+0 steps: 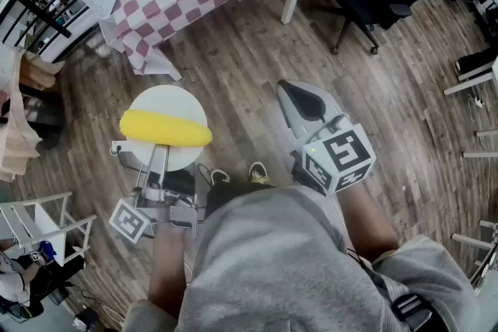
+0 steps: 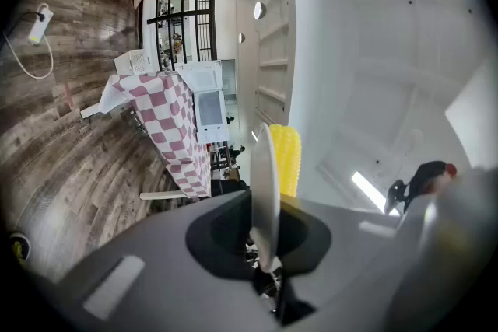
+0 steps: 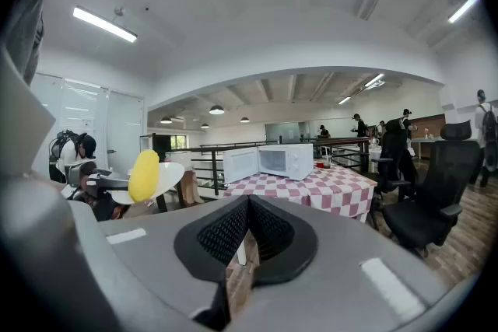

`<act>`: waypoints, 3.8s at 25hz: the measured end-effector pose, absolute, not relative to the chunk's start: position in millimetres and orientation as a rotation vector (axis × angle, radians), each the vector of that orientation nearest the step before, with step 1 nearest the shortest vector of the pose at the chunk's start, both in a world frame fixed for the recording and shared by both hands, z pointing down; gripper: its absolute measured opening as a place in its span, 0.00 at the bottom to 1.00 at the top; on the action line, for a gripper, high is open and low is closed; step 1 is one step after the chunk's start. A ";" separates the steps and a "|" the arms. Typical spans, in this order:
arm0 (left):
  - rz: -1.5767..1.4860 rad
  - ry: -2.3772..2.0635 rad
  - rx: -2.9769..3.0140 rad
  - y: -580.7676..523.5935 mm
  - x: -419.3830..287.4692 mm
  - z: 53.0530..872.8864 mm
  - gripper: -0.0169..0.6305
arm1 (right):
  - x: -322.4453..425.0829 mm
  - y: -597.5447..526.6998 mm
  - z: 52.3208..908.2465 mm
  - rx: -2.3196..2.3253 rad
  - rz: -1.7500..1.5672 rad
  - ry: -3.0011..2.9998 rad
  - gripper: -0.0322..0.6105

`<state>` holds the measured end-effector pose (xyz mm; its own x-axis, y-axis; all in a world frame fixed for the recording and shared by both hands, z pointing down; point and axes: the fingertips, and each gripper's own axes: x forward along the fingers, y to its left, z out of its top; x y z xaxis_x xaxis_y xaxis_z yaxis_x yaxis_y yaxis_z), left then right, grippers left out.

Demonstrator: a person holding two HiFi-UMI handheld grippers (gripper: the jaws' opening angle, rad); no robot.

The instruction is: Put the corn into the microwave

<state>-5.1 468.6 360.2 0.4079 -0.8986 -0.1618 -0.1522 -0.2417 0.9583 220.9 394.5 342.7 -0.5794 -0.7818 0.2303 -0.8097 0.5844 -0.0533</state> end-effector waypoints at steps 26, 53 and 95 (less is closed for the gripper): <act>-0.953 -0.949 1.677 477.6 7.8 358.0 0.05 | 209.0 405.4 343.6 1.209 0.228 -2.703 0.04; -0.928 -0.932 1.633 360.9 -26.3 375.6 0.05 | 165.7 301.0 370.5 1.123 0.362 -2.694 0.05; -0.957 -0.884 1.606 186.0 -138.2 379.0 0.05 | 32.8 134.6 362.3 1.072 0.281 -2.639 0.05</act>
<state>-138.2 186.0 379.0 0.4141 -0.8969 -0.1550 -0.0831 -0.2068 0.9748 32.8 134.6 362.3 -0.6865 -0.6499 0.3261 -0.7040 0.7063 -0.0744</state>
